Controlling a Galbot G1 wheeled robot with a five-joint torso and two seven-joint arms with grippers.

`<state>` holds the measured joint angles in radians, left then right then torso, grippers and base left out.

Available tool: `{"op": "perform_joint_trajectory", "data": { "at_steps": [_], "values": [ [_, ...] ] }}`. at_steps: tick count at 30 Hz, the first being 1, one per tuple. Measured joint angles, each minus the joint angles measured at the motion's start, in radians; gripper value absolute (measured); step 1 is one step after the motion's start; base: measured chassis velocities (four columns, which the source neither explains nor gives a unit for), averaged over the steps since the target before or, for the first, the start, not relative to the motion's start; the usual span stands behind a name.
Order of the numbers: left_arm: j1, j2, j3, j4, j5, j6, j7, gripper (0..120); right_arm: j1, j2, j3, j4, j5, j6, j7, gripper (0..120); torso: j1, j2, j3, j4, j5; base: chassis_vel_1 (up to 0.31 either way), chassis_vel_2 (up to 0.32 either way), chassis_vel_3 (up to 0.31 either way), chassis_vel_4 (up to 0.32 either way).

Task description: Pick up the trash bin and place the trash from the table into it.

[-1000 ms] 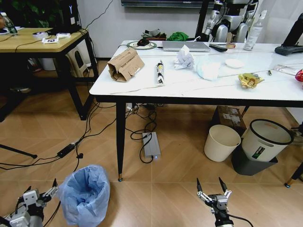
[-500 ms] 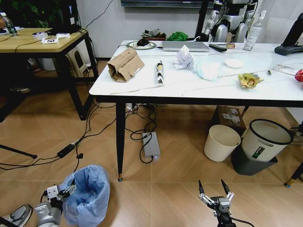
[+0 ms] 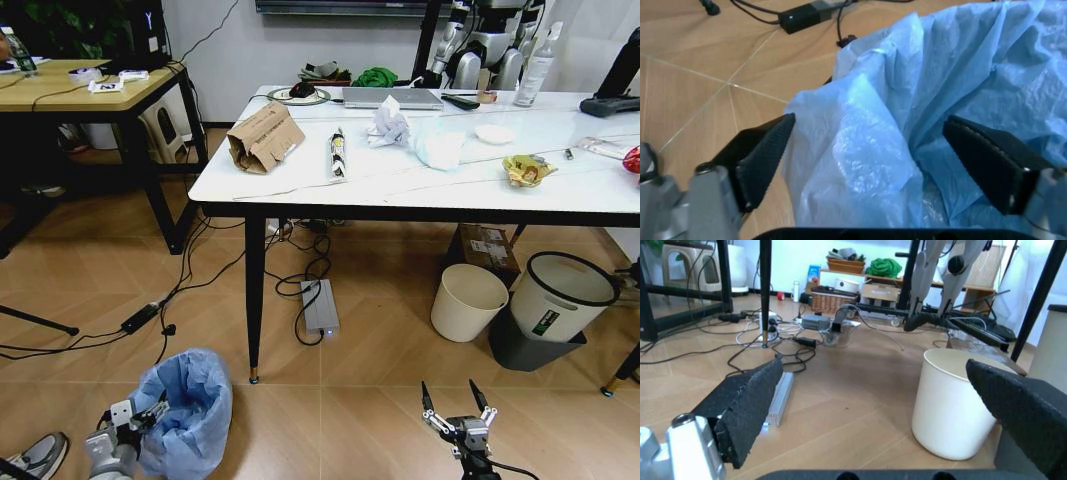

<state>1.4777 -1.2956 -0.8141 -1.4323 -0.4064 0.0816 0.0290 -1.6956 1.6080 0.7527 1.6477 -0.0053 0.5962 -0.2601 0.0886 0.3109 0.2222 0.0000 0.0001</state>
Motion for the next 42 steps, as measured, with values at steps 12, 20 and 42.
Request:
{"op": "perform_joint_trajectory", "data": {
  "at_steps": [12, 20, 42],
  "values": [
    [-0.007, -0.009, -0.008, 0.027, 0.020, -0.005, 0.003, 48, 0.002, 0.000, -0.002, 0.000, -0.002, -0.004, 0.000, 100, 0.000, 0.000, 0.000, 0.0000, 0.0003, 0.000, 0.000, 0.000, 0.000],
    [-0.013, -0.016, -0.008, 0.038, 0.027, -0.013, 0.005, 21, 0.000, 0.000, 0.000, 0.003, -0.002, -0.005, 0.000, 100, 0.000, 0.000, 0.000, 0.0000, 0.0004, 0.000, 0.000, 0.000, 0.000],
    [0.103, -0.035, 0.015, -0.105, 0.084, -0.120, 0.075, 1, 0.004, 0.000, 0.000, 0.004, -0.001, -0.020, 0.000, 100, 0.000, 0.001, 0.001, 0.0001, -0.0004, 0.000, 0.000, 0.000, 0.000]
  ]
}}
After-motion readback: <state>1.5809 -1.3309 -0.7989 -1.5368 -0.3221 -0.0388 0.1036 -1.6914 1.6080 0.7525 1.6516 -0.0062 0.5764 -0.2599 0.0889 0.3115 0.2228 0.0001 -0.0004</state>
